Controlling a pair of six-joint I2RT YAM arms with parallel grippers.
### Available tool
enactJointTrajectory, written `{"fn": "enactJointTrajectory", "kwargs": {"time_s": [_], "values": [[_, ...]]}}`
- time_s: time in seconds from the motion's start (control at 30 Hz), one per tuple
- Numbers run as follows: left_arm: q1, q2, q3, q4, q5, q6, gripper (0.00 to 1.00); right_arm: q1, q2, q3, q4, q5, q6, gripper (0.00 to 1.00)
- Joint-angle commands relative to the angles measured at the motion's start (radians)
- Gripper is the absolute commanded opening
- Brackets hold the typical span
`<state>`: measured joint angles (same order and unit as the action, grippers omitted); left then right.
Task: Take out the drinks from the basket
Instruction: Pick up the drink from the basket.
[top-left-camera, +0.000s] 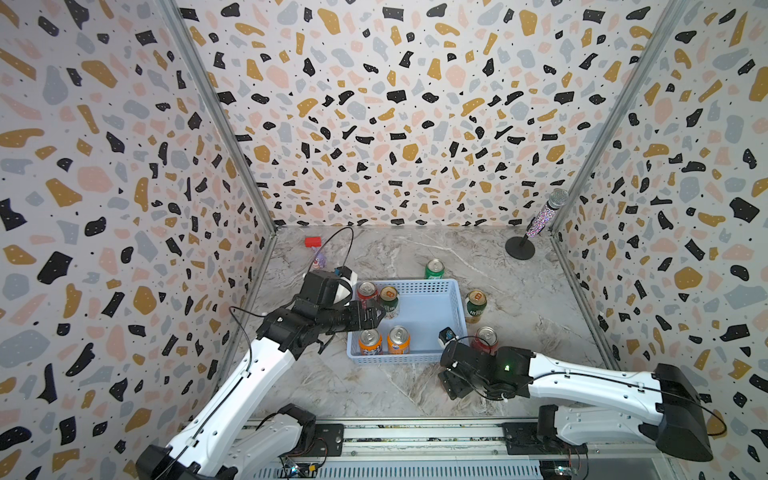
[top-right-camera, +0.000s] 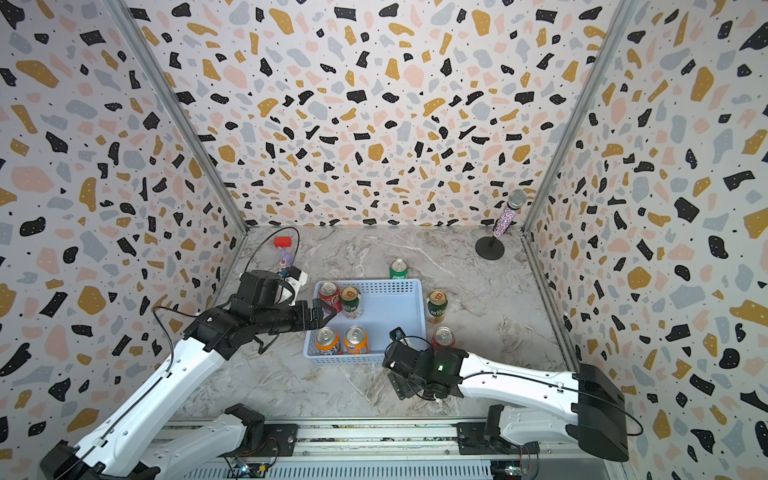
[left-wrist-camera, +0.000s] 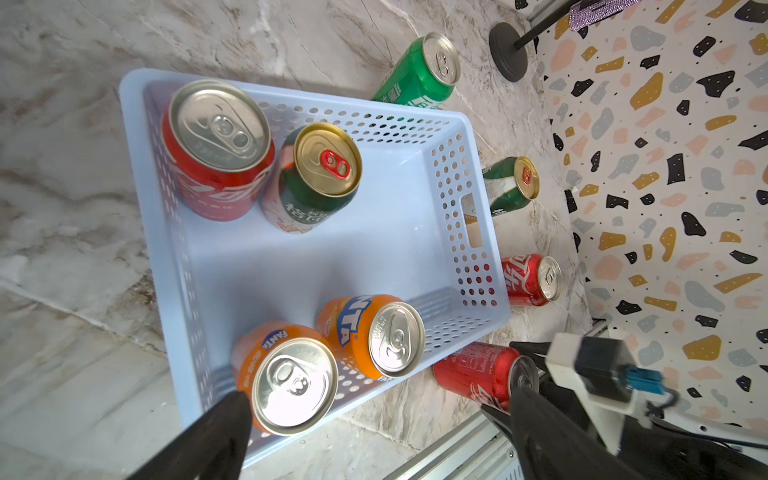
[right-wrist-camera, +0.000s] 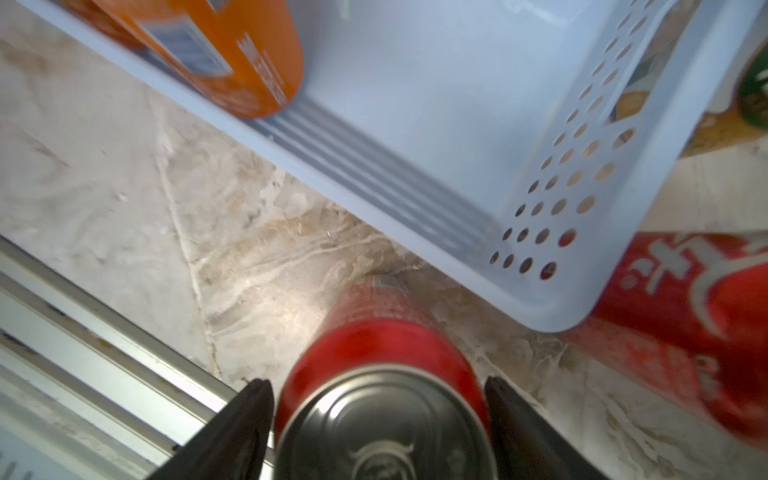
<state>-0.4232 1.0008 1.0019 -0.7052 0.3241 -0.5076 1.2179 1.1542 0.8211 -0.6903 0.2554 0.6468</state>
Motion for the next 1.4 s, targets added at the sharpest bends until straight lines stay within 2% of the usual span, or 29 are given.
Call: {"fn": "enactJointTrajectory", "kwargs": {"time_s": [0.0,0.17,0.33,0.47,0.6,0.9,1.13,1.37], "values": [[-0.004,0.013,0.068,0.01,-0.044,0.053,1.0,0.005,-0.045,0.067,-0.058,0.046,-0.006,0.86],[0.015,0.042,0.139,-0.011,-0.089,0.102,1.0,0.006,-0.069,0.121,-0.136,0.095,-0.017,0.88],[0.143,0.072,0.174,-0.011,-0.025,0.158,1.0,-0.001,-0.097,0.192,-0.15,0.158,-0.067,0.9],[0.22,0.101,0.194,-0.01,0.016,0.196,1.0,-0.042,-0.07,0.279,-0.152,0.136,-0.115,0.9],[0.256,0.136,0.211,-0.007,0.023,0.211,1.0,-0.125,-0.026,0.364,-0.151,0.079,-0.145,0.89],[0.281,0.151,0.146,0.098,0.034,0.21,1.0,-0.321,0.192,0.557,-0.147,-0.068,-0.165,0.84],[0.362,0.168,0.097,0.142,0.077,0.161,1.0,-0.381,0.366,0.711,-0.148,-0.112,-0.177,0.83],[0.406,0.174,0.064,0.164,0.083,0.115,1.0,-0.393,0.594,0.909,-0.146,-0.166,-0.203,0.82]]}}
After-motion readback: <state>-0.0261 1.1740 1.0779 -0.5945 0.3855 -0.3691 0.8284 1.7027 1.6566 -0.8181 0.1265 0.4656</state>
